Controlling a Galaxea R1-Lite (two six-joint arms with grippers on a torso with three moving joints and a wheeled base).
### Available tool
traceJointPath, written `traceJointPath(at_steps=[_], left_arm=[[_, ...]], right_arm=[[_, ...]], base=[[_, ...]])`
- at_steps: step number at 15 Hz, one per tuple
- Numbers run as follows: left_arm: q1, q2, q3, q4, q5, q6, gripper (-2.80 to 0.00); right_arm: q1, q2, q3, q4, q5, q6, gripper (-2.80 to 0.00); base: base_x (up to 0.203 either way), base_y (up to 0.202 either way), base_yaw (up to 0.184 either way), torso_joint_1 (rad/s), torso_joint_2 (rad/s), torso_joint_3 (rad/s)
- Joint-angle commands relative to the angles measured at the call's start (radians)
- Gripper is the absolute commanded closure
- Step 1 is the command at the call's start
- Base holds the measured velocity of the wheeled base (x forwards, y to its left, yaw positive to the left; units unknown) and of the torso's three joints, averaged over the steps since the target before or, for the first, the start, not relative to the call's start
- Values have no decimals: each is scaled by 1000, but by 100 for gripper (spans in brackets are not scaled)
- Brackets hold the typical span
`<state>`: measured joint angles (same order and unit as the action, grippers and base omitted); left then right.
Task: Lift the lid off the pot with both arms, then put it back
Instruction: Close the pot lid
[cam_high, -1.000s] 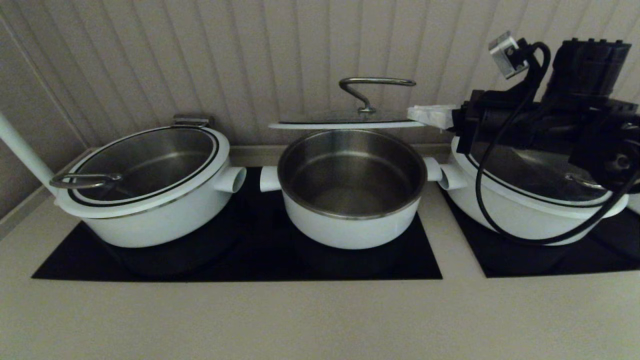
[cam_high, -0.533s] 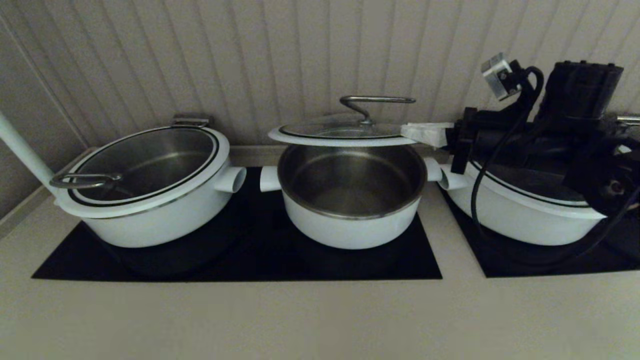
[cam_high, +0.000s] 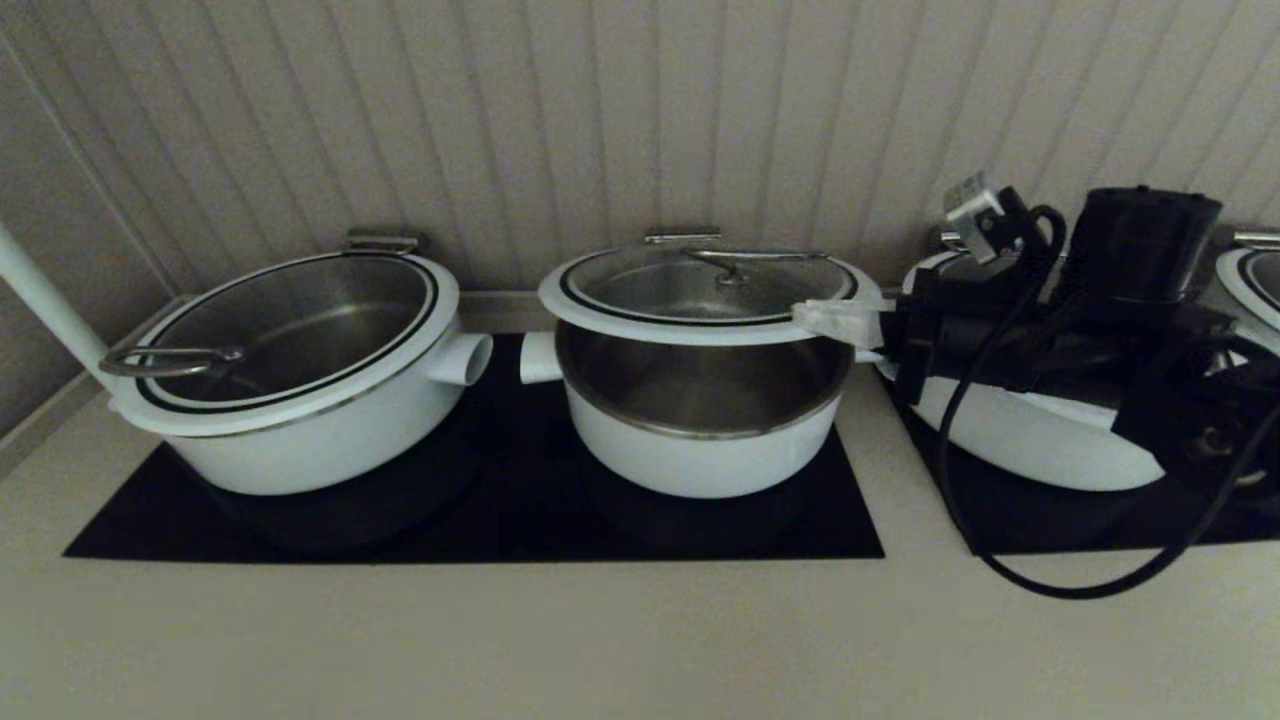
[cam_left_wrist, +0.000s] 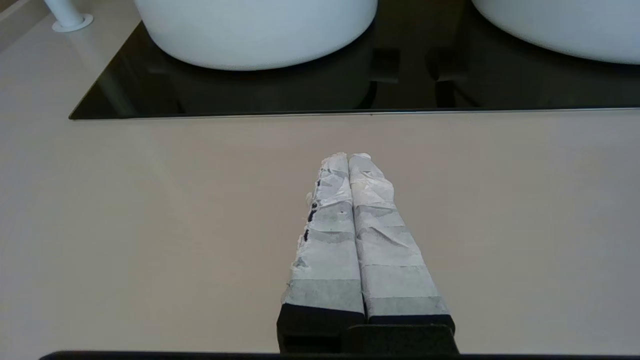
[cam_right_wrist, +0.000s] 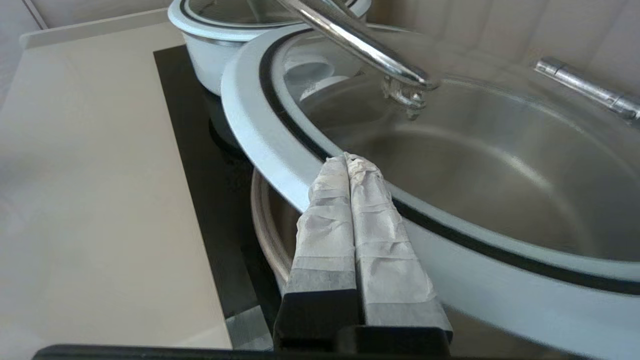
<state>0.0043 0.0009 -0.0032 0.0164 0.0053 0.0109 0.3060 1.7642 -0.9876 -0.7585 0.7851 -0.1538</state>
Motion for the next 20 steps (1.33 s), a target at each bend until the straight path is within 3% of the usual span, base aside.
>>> traceJointPath(at_steps=[1,20], left_arm=[[0,-1,0,0,1,0,0],[0,-1,0,0,1,0,0]], right_arm=[[1,0,44,-27,0,-1,0],[1,118,270,-334,-40,2,0]], base=[[0,0,0,0,0,0],[0,0,0,0,0,0]])
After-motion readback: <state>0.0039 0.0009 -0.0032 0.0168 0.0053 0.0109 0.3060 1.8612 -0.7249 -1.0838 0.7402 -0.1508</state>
